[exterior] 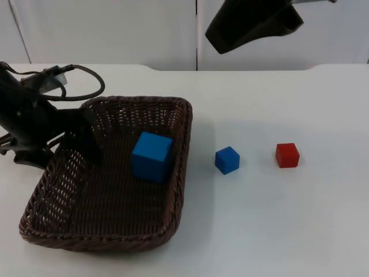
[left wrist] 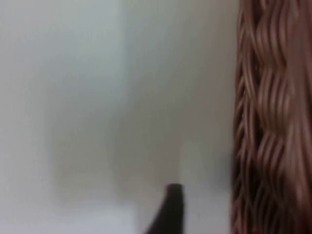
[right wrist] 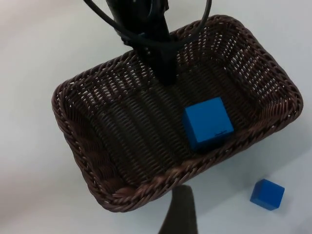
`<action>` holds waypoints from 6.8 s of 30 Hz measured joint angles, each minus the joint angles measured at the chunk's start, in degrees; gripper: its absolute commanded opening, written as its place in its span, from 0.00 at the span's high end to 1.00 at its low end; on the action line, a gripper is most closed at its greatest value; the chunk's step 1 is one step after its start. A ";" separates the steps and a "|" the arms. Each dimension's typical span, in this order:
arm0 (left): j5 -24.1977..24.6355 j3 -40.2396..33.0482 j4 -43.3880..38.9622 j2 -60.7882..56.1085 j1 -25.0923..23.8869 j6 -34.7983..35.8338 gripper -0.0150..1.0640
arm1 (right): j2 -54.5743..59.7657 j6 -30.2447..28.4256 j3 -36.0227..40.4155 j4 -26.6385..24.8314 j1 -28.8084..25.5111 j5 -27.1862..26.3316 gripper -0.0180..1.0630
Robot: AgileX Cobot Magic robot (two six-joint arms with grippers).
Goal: Pick up the basket with the left hand and place the largest block into the basket with the right hand.
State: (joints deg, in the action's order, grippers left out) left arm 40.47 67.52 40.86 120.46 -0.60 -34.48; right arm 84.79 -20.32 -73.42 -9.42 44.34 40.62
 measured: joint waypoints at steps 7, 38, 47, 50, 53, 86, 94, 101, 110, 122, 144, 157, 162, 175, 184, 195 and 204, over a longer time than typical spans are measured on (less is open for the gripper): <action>1.56 0.00 0.00 -7.37 0.00 0.00 0.19 | 0.00 0.00 0.00 0.14 0.00 -1.52 0.40; -1.17 -13.18 -6.50 -42.55 0.00 4.85 0.19 | -13.90 5.37 14.33 0.14 0.00 -12.02 0.40; -0.68 -14.01 -6.89 -54.65 0.00 4.85 0.19 | -21.88 7.44 20.80 0.14 0.00 -12.84 0.40; -0.68 -14.69 -6.89 -57.23 0.00 4.85 0.19 | -23.35 7.44 21.70 0.14 0.00 -12.84 0.40; -0.68 -17.55 -6.89 -62.72 0.00 4.85 0.19 | -27.33 7.44 23.78 0.14 0.00 -12.93 0.40; 11.38 -24.91 -22.78 -99.95 0.00 17.46 0.19 | -55.76 7.90 40.50 0.14 0.00 -11.46 0.40; 17.37 -24.91 -26.85 -107.91 0.00 21.72 0.19 | -63.97 8.37 41.05 0.14 0.00 -6.84 0.40; 20.21 -24.91 -29.59 -113.23 0.00 23.85 0.19 | -69.01 8.37 41.05 0.14 0.00 -2.93 0.40; 23.36 -25.17 -33.58 -120.21 0.00 27.42 0.19 | -74.37 9.94 41.10 0.14 0.00 2.43 0.40; 24.50 -37.49 -41.16 -120.32 0.00 32.90 0.19 | -78.12 10.48 41.10 0.14 0.00 8.81 0.40; 21.71 -38.99 -38.51 -120.32 0.00 33.44 0.19 | -84.61 16.67 41.10 6.39 0.00 19.61 0.40; 21.71 -38.99 -38.51 -120.32 0.00 33.44 0.19 | -84.61 18.01 43.43 6.61 0.00 22.66 0.40; 21.71 -38.99 -38.51 -120.32 0.00 33.44 0.19 | -84.61 20.32 43.54 8.76 0.00 22.30 0.40; 21.71 -38.99 -38.17 -120.32 0.00 33.44 0.19 | -84.61 21.98 43.54 10.43 0.00 22.07 0.40; 21.71 -38.99 -38.17 -120.32 0.00 33.31 0.01 | -84.61 20.32 43.54 9.02 0.00 22.07 0.10; 21.71 -38.99 -38.17 -120.32 0.00 33.31 0.01 | -84.61 20.32 43.54 9.02 0.00 22.07 0.01; 21.71 -38.99 -38.07 -120.32 0.00 33.31 0.01 | -84.61 20.32 43.54 9.02 0.00 22.07 0.01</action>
State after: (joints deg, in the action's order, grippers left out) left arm 62.18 28.52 2.79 0.13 -0.60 -1.17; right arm 0.18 0.00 -29.88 -0.40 44.34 62.69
